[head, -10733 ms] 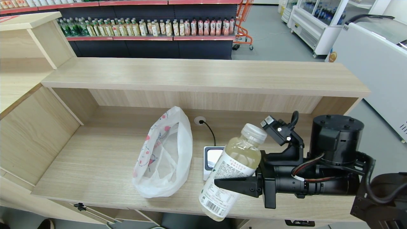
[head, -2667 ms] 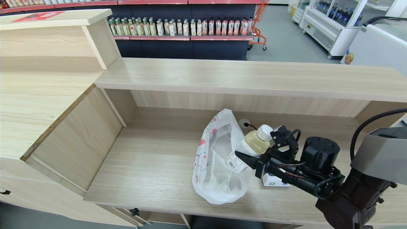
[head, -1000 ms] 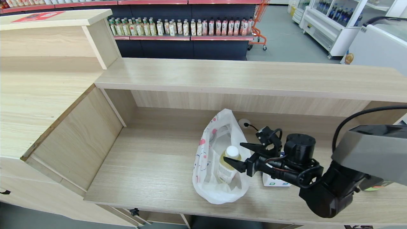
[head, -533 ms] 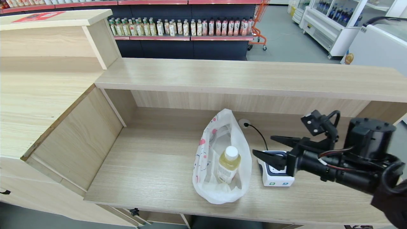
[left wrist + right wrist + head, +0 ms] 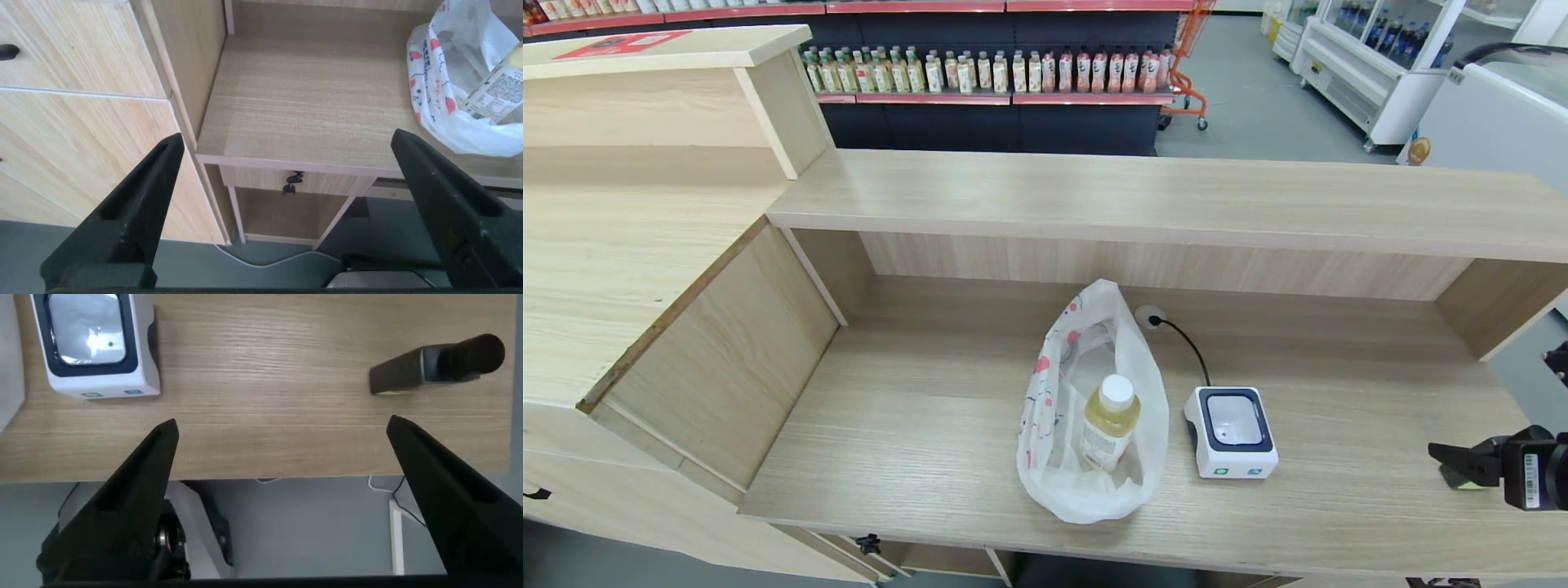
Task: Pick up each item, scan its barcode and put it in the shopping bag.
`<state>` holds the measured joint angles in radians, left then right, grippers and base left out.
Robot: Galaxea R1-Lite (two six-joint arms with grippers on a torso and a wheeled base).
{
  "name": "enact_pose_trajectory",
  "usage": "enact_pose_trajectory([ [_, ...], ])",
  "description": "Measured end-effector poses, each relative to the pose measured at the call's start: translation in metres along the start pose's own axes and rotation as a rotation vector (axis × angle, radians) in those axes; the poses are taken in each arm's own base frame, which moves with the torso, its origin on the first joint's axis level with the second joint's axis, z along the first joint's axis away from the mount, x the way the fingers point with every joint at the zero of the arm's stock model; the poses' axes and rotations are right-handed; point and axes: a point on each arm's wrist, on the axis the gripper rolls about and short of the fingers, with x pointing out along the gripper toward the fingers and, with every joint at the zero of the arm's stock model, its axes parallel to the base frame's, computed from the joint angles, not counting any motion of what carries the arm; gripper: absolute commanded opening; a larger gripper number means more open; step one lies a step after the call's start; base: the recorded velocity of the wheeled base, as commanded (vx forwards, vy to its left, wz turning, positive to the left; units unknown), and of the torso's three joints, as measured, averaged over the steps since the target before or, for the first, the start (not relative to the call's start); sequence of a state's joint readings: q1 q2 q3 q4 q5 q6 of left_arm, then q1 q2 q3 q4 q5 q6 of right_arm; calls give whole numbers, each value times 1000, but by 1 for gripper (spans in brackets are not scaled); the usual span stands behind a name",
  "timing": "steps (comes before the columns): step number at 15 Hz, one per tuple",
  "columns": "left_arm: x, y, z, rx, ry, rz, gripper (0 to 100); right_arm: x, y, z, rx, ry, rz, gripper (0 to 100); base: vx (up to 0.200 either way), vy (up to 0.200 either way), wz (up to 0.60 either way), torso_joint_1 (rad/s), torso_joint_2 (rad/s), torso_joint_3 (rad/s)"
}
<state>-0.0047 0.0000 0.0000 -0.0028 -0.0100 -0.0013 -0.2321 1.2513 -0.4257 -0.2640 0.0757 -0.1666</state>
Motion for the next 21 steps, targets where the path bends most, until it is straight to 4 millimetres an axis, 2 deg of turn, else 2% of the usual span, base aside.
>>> enact_pose_trajectory([
  [3,0,0,0,-2,0,0,100,-10,0,-11,8,0,-15,100,0,0,0,0,0,0],
  [9,0,0,0,5,0,1,100,-17,0,-20,2,7,-62,100,0,-200,0,5,1,3],
  [15,0,0,0,6,0,1,100,-18,-2,-29,-118,46,-95,100,0,-200,0,2,1,3],
  [21,0,0,0,7,0,1,100,-16,-5,-47,-310,135,-99,100,0,-200,0,1,2,0],
])
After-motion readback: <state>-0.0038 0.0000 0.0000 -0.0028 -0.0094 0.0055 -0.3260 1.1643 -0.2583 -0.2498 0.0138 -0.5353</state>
